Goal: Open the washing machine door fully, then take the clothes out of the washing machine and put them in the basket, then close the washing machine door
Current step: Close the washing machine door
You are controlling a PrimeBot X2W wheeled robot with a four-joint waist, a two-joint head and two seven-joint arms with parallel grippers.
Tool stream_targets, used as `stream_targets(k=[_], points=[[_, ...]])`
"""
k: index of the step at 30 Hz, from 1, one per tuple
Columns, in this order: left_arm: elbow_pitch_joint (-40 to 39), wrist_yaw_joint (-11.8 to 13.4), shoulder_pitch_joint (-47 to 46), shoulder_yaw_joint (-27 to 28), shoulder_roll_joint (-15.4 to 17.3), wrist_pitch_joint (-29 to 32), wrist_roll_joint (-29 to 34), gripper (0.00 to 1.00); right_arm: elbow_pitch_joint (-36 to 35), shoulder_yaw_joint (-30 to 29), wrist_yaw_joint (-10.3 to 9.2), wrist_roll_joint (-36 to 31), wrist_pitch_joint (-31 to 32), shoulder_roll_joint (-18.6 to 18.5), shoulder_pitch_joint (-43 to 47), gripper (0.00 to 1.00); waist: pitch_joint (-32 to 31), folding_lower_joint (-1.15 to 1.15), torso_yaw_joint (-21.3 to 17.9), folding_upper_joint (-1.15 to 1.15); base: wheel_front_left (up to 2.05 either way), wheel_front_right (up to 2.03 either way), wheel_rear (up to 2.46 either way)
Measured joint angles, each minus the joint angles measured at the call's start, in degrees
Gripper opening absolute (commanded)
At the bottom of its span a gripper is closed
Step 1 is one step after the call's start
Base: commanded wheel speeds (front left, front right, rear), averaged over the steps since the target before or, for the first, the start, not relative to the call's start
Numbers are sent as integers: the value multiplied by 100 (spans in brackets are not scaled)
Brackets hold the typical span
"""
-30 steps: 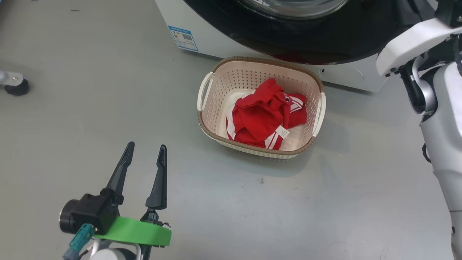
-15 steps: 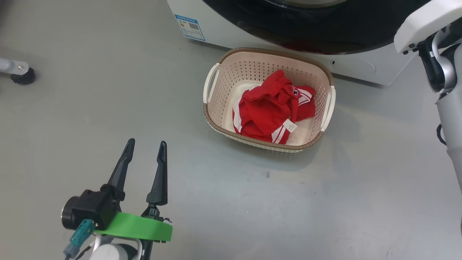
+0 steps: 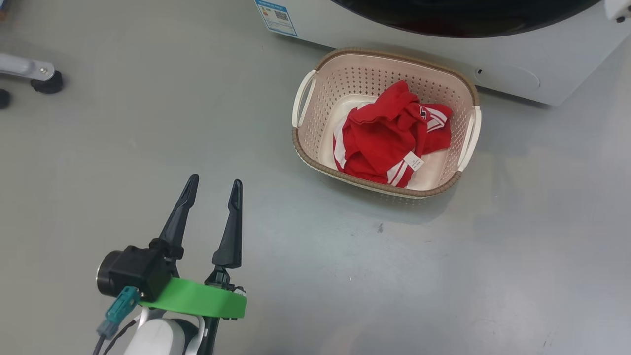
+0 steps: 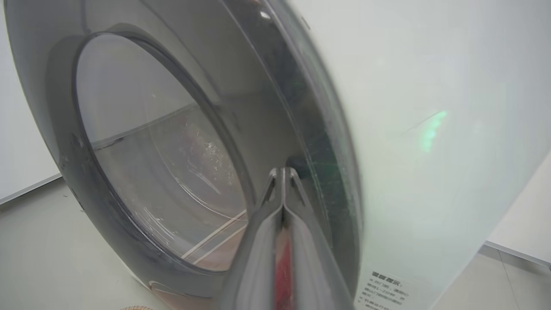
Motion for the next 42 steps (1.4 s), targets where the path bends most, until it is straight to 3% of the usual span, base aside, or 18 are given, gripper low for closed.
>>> stream_targets(k=[18, 29, 30, 32, 33, 34, 35, 42], points=[[313, -7, -160, -2, -24, -64, -16, 100, 650, 41, 35, -11, -505, 60, -177, 0, -26, 0, 59, 0, 0, 0, 0], [543, -7, -159, 123, -13, -108, -16, 100, 882, 123, 170, 129, -1193, 517, 530, 0, -379, 0, -128, 0, 0, 0, 0], [553, -5, -159, 143, -8, -108, -16, 100, 906, 124, 183, 147, -1237, 558, 637, 9, -418, 0, -153, 0, 0, 0, 0], [570, -5, -158, 177, 21, -109, -15, 100, 938, 127, 183, 168, -1274, 652, 847, 36, -499, 0, -208, 0, 0, 0, 0], [572, -5, -158, 196, 37, -112, -15, 100, 946, 124, 183, 202, -1303, 701, 949, 59, -540, 0, -238, 0, 0, 0, 0], [575, -4, -158, 215, 58, -112, -15, 100, 953, 118, 183, 214, -1326, 754, 1050, 88, -581, 0, -271, 0, 0, 0, 0], [579, -1, -158, 237, 86, -112, -15, 100, 959, 108, 183, 245, -1329, 805, 1146, 100, -621, 0, -304, 0, 0, 0, 0], [682, 0, -142, 400, 235, -113, -15, 100, 954, 153, 185, 339, -1422, 1121, 1876, 100, -967, 0, -608, 0, 0, 0, 0]])
